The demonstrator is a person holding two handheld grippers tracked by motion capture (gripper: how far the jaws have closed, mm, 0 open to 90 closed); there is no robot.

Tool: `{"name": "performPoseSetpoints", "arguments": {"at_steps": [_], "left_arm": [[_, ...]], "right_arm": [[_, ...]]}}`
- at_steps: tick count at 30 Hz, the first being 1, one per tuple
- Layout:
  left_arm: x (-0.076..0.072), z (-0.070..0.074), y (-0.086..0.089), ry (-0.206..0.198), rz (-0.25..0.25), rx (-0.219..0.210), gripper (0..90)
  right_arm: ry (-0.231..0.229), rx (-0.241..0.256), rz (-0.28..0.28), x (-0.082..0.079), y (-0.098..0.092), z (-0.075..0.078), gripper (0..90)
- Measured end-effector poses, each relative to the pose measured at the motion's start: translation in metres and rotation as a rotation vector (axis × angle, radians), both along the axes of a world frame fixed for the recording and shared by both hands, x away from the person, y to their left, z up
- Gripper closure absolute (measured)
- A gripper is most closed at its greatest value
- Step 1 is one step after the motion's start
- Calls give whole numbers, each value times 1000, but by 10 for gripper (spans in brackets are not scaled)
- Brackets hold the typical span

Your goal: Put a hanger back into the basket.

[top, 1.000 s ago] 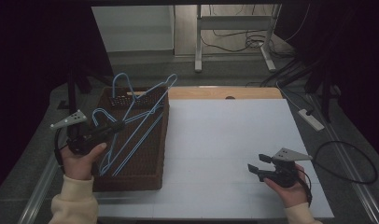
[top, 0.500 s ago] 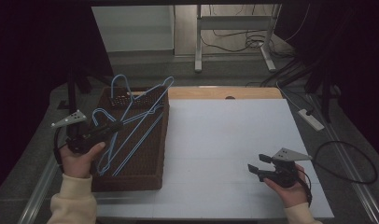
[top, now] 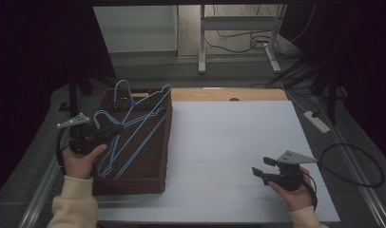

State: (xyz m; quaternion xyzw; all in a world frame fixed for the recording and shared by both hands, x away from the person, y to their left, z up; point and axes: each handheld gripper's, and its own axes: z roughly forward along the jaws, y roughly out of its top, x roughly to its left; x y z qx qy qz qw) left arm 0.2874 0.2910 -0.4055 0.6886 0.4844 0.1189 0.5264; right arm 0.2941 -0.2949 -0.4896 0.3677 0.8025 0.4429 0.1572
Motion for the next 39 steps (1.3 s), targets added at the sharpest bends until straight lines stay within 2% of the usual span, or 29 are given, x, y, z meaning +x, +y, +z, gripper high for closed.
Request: {"name": "performPoseSetpoints", "arguments": {"at_steps": [9,14,26,33,35,39], "left_arm": [[0,-3,13,9,25,-11,866],[2,-7,15,33,19,-11,867],[16,-23,10,116,-14,16,866],[21,-29,8,144,-14,35,866],[23,-32,6,159,-4,68,866],[25,-35,6,181,3,85,866]], "right_arm": [[1,-1,0,0,0,0,353],[3,-6,2,1,0,-1,353],[5,-8,3,1,0,-1,353],[6,-8,3,1,0,-1,353],[6,-8,3,1,1,-1,353],[7,-8,4,1,0,-1,353]]}}
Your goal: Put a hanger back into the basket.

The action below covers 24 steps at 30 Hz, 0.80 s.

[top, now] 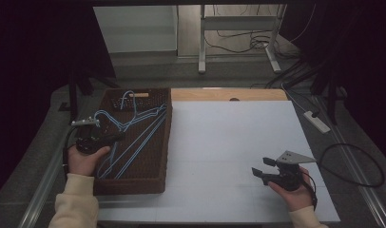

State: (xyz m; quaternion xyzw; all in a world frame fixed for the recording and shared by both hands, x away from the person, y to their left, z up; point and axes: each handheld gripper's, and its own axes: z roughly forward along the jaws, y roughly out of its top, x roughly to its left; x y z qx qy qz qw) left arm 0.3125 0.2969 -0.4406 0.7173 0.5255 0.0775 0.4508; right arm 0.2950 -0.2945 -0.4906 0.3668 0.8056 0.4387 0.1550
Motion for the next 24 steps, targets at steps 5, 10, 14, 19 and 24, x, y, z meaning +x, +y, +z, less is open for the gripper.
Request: {"name": "performPoseSetpoints", "arguments": {"at_steps": [5,10,14,19,24], "left_arm": [[2,-4,2,37,30,41,865],[4,-8,2,78,52,84,865],[5,-10,1,99,83,141,864],[7,-12,0,118,101,179,860],[5,-10,-1,65,152,260,666]], "right_arm": [[0,0,0,0,0,0,353],[2,-2,0,0,0,0,352],[3,-2,1,0,0,0,351],[4,-3,3,0,0,0,350],[4,-3,4,0,0,0,349]]}}
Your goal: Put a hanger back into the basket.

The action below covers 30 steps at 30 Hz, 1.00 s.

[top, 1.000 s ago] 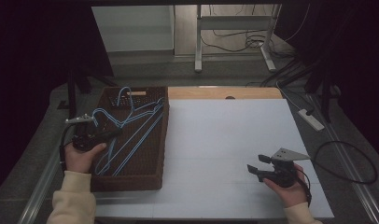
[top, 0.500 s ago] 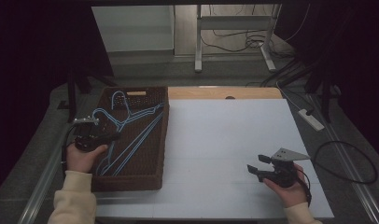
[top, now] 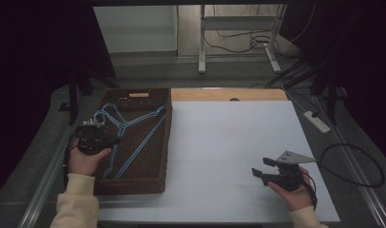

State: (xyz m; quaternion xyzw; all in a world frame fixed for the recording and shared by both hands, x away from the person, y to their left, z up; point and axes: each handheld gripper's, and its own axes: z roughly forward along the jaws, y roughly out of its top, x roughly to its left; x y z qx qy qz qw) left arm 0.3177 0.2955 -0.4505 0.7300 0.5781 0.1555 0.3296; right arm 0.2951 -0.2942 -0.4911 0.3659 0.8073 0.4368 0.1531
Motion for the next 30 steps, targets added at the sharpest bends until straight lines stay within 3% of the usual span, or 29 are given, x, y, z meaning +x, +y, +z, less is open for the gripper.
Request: {"name": "performPoseSetpoints", "arguments": {"at_steps": [2,4,15,30], "left_arm": [[-2,4,1,-32,-4,3,592],[-6,8,1,-62,-22,-21,537],[-30,28,-11,-212,-152,-104,428],[-58,35,-36,-288,-276,-114,388]], "right_arm": [[-1,-1,0,0,0,0,349],[0,0,0,0,0,0,347],[4,4,12,4,4,-1,345],[2,3,20,3,4,0,344]]}}
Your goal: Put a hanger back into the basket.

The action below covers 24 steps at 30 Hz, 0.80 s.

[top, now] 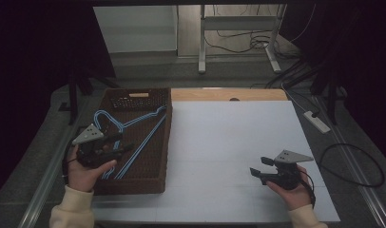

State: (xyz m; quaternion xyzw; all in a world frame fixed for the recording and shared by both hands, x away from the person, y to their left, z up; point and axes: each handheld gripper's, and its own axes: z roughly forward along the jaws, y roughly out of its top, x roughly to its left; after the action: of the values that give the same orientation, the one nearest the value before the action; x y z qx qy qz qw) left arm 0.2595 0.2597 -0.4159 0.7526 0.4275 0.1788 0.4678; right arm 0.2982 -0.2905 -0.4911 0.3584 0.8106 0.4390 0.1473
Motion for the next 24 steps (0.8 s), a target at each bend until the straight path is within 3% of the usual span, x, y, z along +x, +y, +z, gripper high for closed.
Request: {"name": "performPoseSetpoints", "arguments": {"at_steps": [13,24], "left_arm": [[-23,-6,-21,-60,-49,4,373],[-35,-16,-32,-67,-60,24,357]], "right_arm": [[1,-12,1,0,-1,0,343],[0,-2,-6,0,-5,1,339]]}}
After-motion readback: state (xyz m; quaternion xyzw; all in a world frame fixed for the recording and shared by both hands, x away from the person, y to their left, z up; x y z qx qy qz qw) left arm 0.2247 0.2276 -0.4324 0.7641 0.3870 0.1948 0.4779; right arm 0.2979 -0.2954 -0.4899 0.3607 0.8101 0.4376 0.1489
